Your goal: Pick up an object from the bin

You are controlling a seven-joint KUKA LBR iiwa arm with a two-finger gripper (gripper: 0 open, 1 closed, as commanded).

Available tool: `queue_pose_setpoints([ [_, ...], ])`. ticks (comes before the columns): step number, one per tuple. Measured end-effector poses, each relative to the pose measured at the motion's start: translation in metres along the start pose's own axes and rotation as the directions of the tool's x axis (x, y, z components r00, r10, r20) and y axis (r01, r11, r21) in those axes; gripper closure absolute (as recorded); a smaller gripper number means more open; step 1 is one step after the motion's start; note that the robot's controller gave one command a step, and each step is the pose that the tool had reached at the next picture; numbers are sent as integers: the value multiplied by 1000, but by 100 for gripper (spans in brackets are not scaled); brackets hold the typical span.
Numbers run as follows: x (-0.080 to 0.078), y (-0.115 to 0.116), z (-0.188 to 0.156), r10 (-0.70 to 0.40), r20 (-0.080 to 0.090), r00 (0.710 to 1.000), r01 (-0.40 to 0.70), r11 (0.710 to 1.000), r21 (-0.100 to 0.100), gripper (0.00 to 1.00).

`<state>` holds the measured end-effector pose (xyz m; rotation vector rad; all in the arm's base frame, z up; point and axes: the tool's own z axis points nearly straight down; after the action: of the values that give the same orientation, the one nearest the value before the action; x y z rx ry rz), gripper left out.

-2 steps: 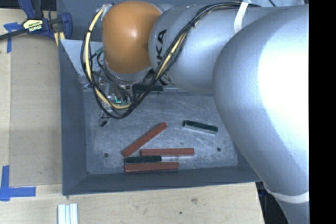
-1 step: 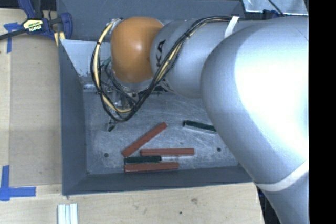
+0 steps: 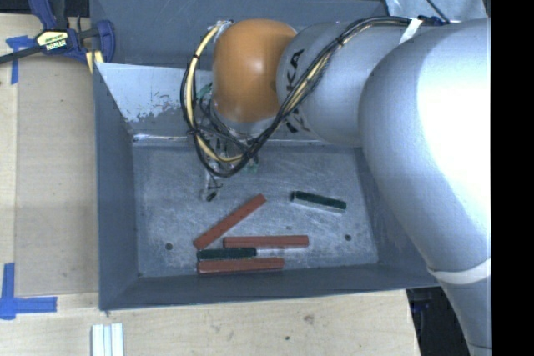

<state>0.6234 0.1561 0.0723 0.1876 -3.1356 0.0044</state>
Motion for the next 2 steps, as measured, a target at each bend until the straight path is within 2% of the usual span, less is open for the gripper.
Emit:
queue_pose_setpoints([
  [1, 8, -39, -15, -316, -1, 949, 316, 949, -2, 0],
  [2, 42, 29, 2, -659, 4, 752, 659, 752, -4, 0],
])
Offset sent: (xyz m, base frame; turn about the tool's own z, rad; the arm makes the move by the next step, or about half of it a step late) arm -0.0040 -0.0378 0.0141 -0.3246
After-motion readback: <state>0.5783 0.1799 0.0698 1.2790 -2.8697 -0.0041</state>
